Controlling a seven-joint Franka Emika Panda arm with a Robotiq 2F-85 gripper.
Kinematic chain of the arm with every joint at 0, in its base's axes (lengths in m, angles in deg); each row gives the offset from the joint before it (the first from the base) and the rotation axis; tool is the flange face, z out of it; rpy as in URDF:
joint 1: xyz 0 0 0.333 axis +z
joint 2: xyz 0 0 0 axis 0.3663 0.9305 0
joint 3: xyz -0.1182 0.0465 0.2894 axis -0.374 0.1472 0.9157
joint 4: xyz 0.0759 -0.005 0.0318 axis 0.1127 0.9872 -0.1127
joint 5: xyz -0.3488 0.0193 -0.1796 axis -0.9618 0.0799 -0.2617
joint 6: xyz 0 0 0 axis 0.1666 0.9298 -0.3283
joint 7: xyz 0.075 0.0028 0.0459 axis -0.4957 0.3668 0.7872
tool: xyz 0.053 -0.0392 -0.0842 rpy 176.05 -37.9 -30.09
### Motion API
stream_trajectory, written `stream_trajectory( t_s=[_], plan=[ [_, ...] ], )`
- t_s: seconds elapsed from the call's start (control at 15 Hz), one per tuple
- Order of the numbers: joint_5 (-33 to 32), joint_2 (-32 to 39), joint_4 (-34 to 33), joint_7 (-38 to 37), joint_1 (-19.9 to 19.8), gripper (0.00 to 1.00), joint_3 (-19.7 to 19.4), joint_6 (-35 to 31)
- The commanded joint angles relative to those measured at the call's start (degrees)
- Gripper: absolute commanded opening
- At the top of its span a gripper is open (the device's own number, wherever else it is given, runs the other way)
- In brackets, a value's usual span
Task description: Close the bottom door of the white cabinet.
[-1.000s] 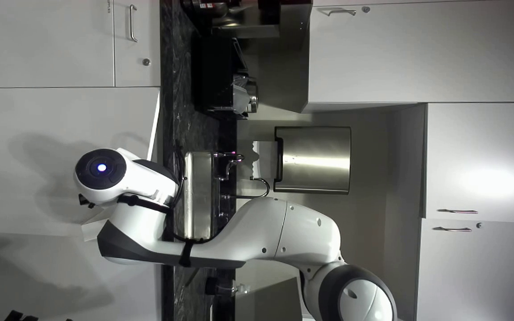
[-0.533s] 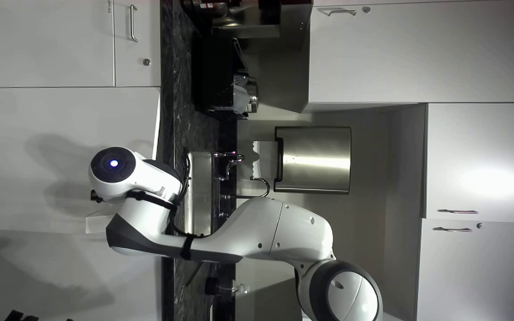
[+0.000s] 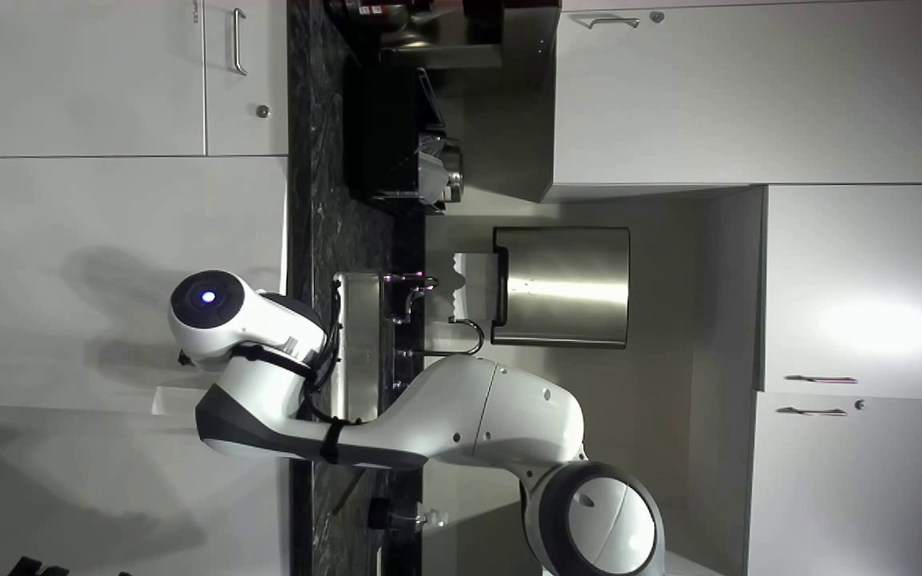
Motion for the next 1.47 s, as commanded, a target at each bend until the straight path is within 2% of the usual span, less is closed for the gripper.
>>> stream_trajectory(
  t_s=[0.0,0.53,0.93,1.13,1.4],
  plan=[
    [0.3,1.0,-1.3,-4.2,-1.3,0.0,-0.8,4.4],
    [3.3,2.6,-3.5,-9.5,-3.2,0.0,-0.2,9.2],
    [6.0,2.9,-5.5,-10.4,-3.2,0.0,-0.1,9.2],
    [5.1,1.7,-4.4,-11.7,-2.8,0.0,0.6,7.3],
    [3.6,-0.4,-1.6,-13.6,-3.5,0.0,2.6,1.4]
  ],
)
